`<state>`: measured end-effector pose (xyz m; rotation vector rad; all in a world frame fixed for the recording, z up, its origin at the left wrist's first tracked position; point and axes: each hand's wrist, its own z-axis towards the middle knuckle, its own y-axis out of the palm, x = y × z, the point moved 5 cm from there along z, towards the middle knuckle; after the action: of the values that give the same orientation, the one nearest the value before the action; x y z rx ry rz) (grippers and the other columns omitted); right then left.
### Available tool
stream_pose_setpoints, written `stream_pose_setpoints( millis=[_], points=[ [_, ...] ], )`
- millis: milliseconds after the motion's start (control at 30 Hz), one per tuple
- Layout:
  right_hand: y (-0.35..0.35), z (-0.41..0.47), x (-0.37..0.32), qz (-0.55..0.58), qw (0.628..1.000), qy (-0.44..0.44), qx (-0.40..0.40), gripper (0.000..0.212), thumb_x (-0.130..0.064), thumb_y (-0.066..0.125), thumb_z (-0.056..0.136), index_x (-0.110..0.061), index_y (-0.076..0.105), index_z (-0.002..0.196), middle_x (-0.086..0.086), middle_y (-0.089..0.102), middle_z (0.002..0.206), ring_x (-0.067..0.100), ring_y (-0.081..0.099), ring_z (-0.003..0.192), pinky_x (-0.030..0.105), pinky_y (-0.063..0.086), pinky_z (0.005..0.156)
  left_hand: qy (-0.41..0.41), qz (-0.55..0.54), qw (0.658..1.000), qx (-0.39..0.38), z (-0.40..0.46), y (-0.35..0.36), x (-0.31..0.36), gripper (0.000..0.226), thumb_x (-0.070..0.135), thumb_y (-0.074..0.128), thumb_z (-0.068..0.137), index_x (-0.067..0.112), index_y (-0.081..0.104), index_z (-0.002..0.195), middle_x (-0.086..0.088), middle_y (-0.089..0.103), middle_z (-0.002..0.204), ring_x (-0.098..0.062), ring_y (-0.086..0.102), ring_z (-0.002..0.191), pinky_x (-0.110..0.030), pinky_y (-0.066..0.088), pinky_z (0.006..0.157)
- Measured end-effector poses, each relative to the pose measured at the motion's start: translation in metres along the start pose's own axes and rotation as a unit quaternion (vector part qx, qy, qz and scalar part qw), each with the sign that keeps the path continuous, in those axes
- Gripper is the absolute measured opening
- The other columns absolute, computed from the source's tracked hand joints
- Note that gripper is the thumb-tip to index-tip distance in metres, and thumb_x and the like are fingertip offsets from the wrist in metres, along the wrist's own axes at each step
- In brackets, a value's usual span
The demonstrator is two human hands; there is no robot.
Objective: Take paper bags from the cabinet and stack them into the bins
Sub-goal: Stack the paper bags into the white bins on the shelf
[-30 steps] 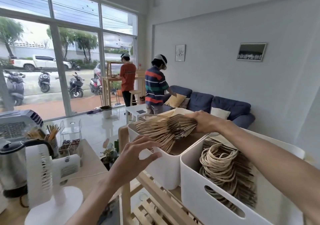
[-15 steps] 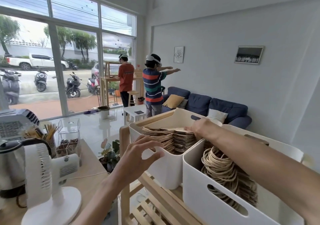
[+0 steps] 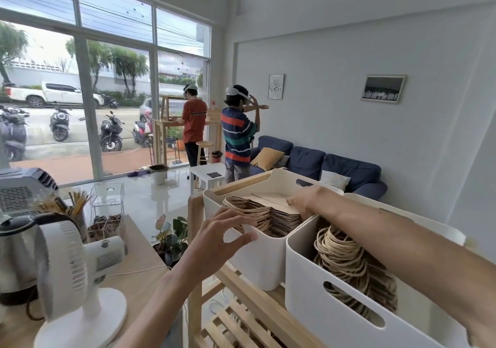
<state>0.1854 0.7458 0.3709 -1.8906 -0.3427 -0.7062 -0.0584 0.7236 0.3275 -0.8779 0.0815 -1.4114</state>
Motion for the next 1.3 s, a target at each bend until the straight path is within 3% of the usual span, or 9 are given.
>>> stream_pose_setpoints(
  millis=[133, 267, 400, 533, 667, 833, 1000, 1167, 1300],
  points=[
    [0.001, -0.017, 0.016, 0.165, 0.972, 0.007, -0.167, 0.077, -0.041, 0.063, 0.097, -0.023, 0.025, 0.162, 0.014, 0.032, 0.165, 0.033, 0.038, 0.148, 0.043, 0.037, 0.115, -0.008, -0.009, 1.000, -0.009, -0.001, 0.001, 0.000, 0.038, 0.053, 0.064, 0.083, 0.033, 0.074, 0.114, 0.027, 0.064, 0.117, 0.004, 0.053, 0.116, -0.010, 0.038, 0.100],
    [-0.005, -0.017, 0.010, 0.304, 0.929, 0.009, -0.211, 0.138, -0.078, 0.088, 0.048, -0.036, 0.022, 0.162, 0.009, 0.020, 0.171, 0.035, 0.024, 0.156, 0.056, 0.023, 0.124, -0.022, -0.001, 1.000, -0.008, 0.000, 0.001, 0.000, 0.036, 0.048, 0.067, 0.084, 0.031, 0.074, 0.114, 0.024, 0.065, 0.117, 0.008, 0.051, 0.115, -0.002, 0.033, 0.096],
    [-0.001, -0.029, -0.006, 0.244, 0.959, 0.004, -0.145, 0.099, -0.073, 0.062, 0.084, -0.032, 0.019, 0.163, 0.004, 0.021, 0.171, 0.032, 0.030, 0.153, 0.049, 0.028, 0.121, -0.032, -0.003, 0.999, -0.008, -0.002, 0.001, 0.002, 0.035, 0.048, 0.066, 0.083, 0.032, 0.074, 0.113, 0.025, 0.064, 0.116, 0.007, 0.051, 0.114, -0.003, 0.032, 0.094],
    [-0.001, -0.042, -0.003, 0.245, 0.966, 0.015, -0.083, 0.086, -0.068, 0.056, 0.091, -0.030, 0.024, 0.162, 0.004, 0.026, 0.169, 0.030, 0.031, 0.151, 0.046, 0.031, 0.115, -0.039, 0.009, 0.999, -0.018, 0.000, 0.002, 0.000, 0.037, 0.051, 0.063, 0.082, 0.033, 0.073, 0.113, 0.025, 0.064, 0.116, 0.005, 0.053, 0.112, -0.007, 0.033, 0.095],
    [-0.011, -0.061, 0.001, 0.334, 0.942, 0.008, 0.005, 0.101, -0.088, 0.047, 0.080, -0.035, 0.021, 0.163, 0.001, 0.015, 0.173, 0.029, 0.017, 0.157, 0.053, 0.018, 0.123, -0.037, 0.024, 0.998, -0.040, 0.001, 0.000, 0.003, 0.033, 0.046, 0.066, 0.086, 0.031, 0.071, 0.115, 0.020, 0.064, 0.118, 0.001, 0.053, 0.114, -0.020, 0.040, 0.101],
    [-0.011, -0.110, 0.014, 0.445, 0.883, 0.039, 0.143, 0.076, -0.068, 0.046, 0.097, -0.028, 0.032, 0.160, 0.010, 0.026, 0.169, 0.032, 0.026, 0.154, 0.048, 0.022, 0.123, -0.020, 0.059, 0.995, -0.072, 0.006, -0.014, 0.018, 0.026, 0.035, 0.066, 0.092, 0.026, 0.074, 0.115, 0.009, 0.069, 0.121, -0.002, 0.062, 0.103, -0.030, 0.056, 0.092],
    [0.015, -0.167, 0.027, 0.455, 0.871, 0.084, 0.165, 0.075, -0.066, 0.045, 0.098, -0.031, 0.026, 0.162, 0.009, 0.031, 0.168, 0.032, 0.031, 0.152, 0.048, 0.025, 0.123, -0.011, 0.065, 0.996, -0.065, 0.004, -0.025, 0.055, 0.039, 0.047, 0.052, 0.098, 0.023, 0.071, 0.123, 0.002, 0.062, 0.137, -0.012, 0.056, 0.125, -0.029, 0.049, 0.101],
    [0.048, -0.234, 0.036, 0.478, 0.854, 0.126, 0.162, 0.099, -0.084, 0.041, 0.077, -0.036, 0.022, 0.162, 0.004, 0.036, 0.165, 0.031, 0.034, 0.151, 0.047, 0.027, 0.123, 0.022, 0.078, 0.990, -0.112, -0.007, -0.014, 0.101, 0.047, 0.053, 0.046, 0.099, 0.025, 0.063, 0.132, 0.003, 0.057, 0.143, -0.014, 0.052, 0.130, -0.039, 0.046, 0.106],
    [0.074, -0.306, 0.033, 0.477, 0.849, 0.162, 0.162, 0.070, -0.059, 0.049, 0.100, -0.029, 0.029, 0.161, 0.009, 0.042, 0.162, 0.031, 0.042, 0.146, 0.040, 0.033, 0.116, 0.066, 0.014, 0.991, -0.117, -0.020, 0.005, 0.155, 0.044, 0.046, 0.047, 0.101, 0.019, 0.064, 0.131, -0.001, 0.058, 0.140, -0.010, 0.053, 0.122, -0.024, 0.042, 0.097]
  ],
)
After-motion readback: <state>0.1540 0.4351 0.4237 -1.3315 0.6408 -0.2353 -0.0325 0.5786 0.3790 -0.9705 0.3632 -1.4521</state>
